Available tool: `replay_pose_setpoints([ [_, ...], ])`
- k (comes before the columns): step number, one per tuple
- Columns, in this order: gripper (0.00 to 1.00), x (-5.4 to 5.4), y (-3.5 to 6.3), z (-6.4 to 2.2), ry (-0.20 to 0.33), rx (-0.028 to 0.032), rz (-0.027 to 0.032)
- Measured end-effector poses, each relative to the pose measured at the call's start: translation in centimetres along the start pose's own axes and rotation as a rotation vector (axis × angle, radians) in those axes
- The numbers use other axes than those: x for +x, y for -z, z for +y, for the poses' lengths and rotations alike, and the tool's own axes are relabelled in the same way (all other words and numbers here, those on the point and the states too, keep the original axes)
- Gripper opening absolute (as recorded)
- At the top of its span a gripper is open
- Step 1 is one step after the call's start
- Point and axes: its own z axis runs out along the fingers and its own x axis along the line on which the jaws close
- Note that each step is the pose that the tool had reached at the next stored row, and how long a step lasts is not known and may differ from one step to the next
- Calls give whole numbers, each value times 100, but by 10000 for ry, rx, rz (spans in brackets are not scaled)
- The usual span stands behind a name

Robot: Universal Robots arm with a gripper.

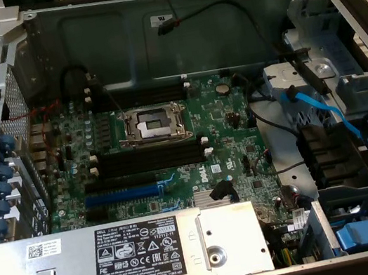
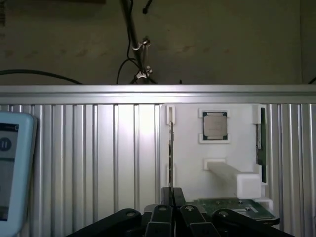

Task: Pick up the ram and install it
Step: 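Pick up the ram and move it above insertion slot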

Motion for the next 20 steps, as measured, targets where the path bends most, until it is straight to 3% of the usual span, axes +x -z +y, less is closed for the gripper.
replay_pose_setpoints([
  [1, 12, 0, 21, -18, -1, -61, 2],
  [2, 12, 1, 41, -42, -1, -85, 2],
  [13, 12, 41, 177, -226, 27, -89, 7],
  [20, 12, 61, 195, -276, 101, -71, 11],
])
